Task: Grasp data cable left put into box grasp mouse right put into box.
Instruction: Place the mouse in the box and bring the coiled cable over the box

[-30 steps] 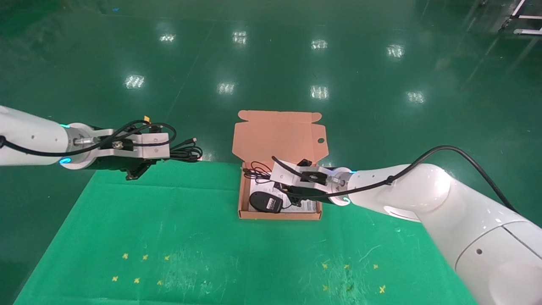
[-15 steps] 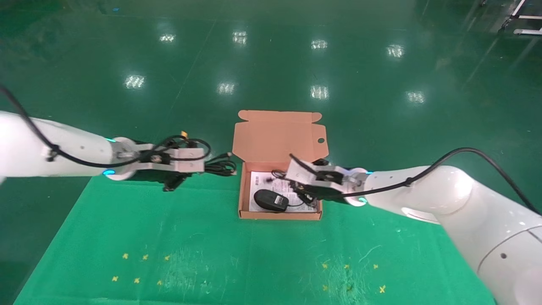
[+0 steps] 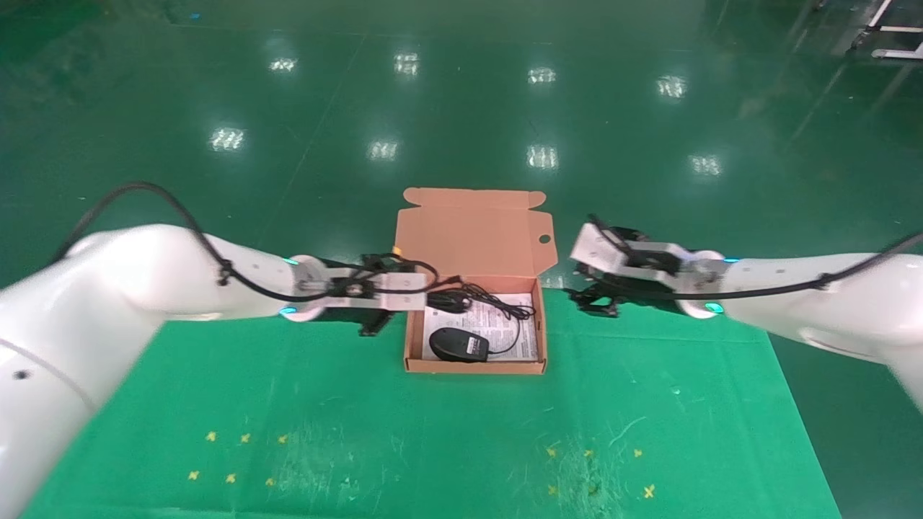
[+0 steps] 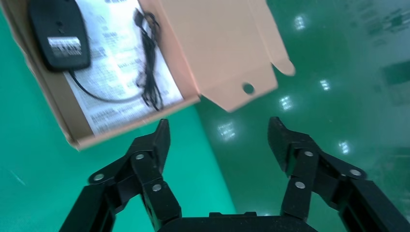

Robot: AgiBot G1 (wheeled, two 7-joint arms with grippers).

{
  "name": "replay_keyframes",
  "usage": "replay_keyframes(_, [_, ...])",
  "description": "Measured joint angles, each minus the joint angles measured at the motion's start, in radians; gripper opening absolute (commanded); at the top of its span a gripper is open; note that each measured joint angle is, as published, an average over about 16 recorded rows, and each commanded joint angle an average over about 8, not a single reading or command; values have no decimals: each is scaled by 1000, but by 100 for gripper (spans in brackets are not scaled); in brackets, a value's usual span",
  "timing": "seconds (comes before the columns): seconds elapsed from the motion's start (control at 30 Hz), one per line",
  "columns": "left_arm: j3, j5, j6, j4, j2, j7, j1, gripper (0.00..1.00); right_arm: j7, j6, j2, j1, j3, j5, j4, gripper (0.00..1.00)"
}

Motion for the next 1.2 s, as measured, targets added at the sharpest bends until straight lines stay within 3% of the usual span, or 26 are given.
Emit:
replay_keyframes(0.3, [27,-131,-68,89,56,142,17,0,71,-7,115,6,-2,-21,122,100])
replay_keyframes(0.63, [117,-258,-114,72,62,183,29,1,161,0,200,4,-8,-50,252,100])
replay_keyframes(0.9, [165,-312,-137,67,63,175,26,100,200,2,231,4,-10,-63,305,100])
replay_keyframes(1.2, [171,-319,-141,69,63,173,25,100,203,2,234,4,-11,-66,311,100])
